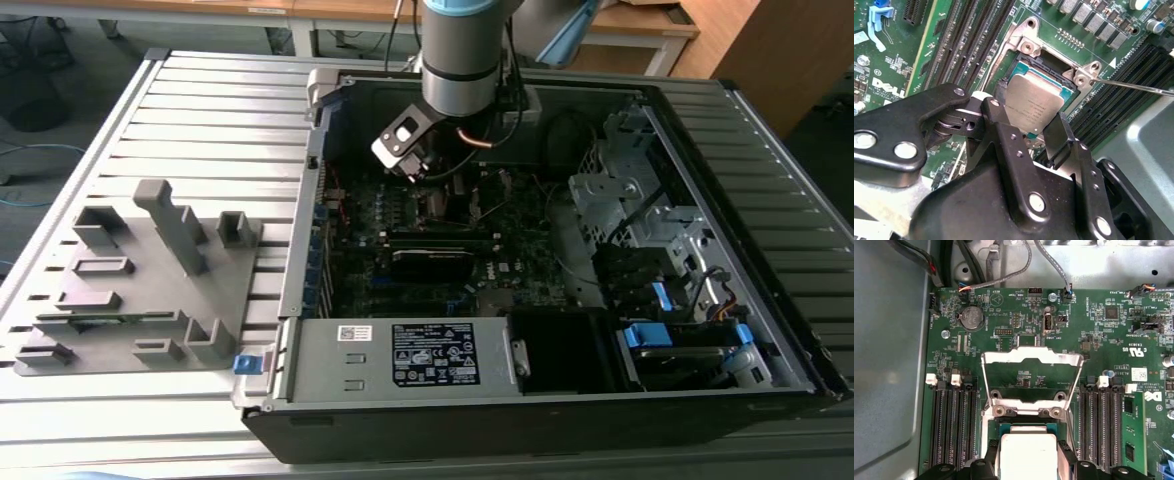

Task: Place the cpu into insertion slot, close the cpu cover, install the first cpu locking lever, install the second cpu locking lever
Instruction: 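Place the cpu into insertion slot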

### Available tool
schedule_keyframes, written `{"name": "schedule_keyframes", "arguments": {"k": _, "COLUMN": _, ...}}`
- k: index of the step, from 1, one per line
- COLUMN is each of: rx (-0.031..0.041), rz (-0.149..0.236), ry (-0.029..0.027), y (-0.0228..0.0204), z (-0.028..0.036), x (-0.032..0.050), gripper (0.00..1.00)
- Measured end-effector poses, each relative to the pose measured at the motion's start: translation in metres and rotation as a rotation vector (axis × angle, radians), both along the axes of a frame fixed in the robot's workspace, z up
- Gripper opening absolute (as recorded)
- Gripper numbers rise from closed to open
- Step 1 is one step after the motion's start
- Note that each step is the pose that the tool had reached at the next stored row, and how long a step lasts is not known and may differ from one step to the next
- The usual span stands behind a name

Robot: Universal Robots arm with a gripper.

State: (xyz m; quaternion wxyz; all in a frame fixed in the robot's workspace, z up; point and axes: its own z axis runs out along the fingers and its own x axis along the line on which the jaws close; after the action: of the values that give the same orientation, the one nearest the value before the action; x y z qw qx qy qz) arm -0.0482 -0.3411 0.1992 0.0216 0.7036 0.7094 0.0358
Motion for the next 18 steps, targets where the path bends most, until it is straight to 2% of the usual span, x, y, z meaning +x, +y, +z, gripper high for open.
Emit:
{"name": "schedule_keyframes", "arguments": {"k": 12, "rx": 0.0001, "rz": 0.0, "ry": 0.0, "y": 0.0011, "z": -0.0033, "x": -0.0013, "gripper": 0.54}}
{"name": "schedule_keyframes", "arguments": {"k": 18, "rx": 0.0002, "rz": -0.017, "ry": -0.0001, "y": 0.0011, "z": -0.0042, "x": -0.0013, "gripper": 0.54}}
